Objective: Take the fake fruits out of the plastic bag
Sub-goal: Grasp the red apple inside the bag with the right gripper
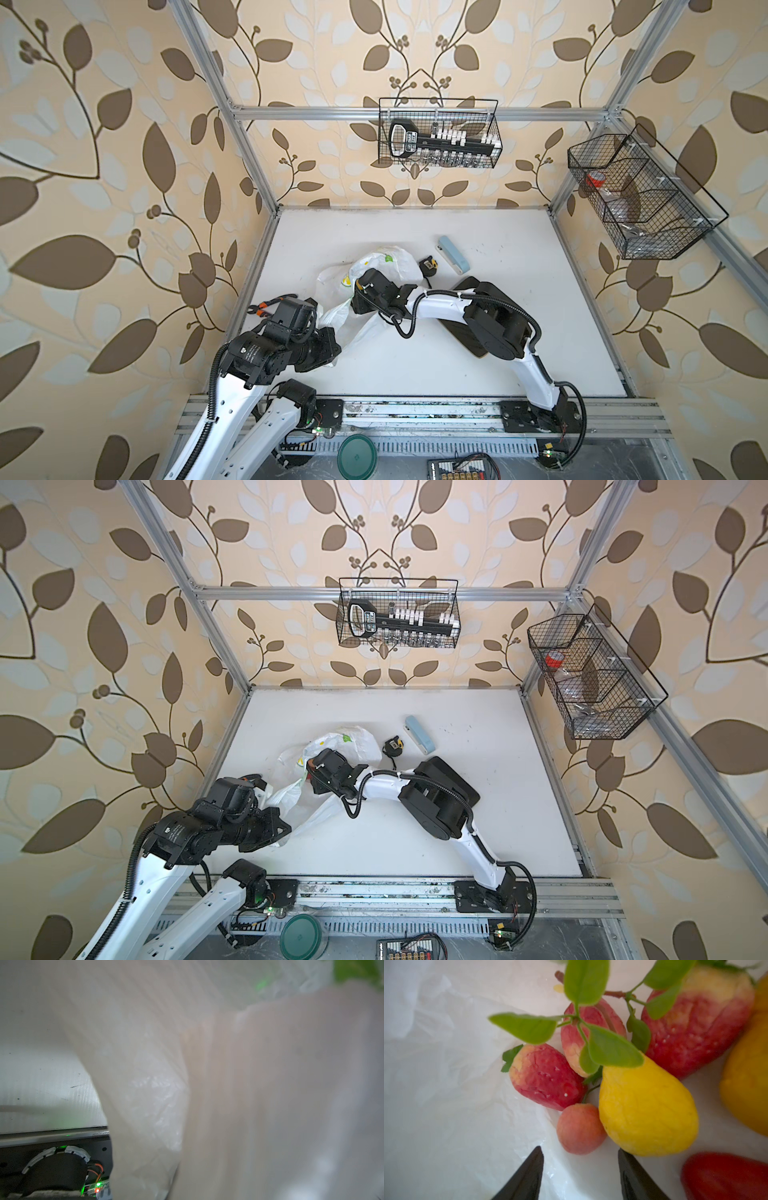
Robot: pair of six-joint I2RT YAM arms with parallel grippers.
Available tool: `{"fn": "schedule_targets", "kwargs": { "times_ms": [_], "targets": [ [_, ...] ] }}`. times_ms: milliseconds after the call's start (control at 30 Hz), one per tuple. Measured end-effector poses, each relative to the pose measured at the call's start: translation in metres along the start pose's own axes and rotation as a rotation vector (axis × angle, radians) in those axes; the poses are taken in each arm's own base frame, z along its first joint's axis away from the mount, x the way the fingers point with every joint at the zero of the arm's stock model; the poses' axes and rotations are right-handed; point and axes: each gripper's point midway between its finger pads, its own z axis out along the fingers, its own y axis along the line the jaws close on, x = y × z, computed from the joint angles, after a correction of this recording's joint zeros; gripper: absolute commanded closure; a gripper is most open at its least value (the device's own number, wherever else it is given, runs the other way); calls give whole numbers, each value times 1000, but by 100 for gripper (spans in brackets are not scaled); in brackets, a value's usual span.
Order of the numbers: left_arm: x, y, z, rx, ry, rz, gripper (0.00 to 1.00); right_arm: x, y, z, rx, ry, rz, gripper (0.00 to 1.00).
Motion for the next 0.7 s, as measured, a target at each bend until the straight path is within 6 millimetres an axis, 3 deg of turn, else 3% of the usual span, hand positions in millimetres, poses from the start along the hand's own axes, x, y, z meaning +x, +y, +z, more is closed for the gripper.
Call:
{"fn": "schedule_targets", "kwargs": {
  "times_ms": [333, 600, 700],
  "targets": [
    [2, -6, -1, 36, 6, 8, 100, -11, -5, 29, 46, -60, 55, 47],
    [0, -5, -2, 32, -5, 10, 100, -15, -4, 35, 55, -78, 60, 63],
    [-3, -2, -2, 15, -28, -1, 100, -15, -4, 34, 53, -79, 52, 65]
  ]
}}
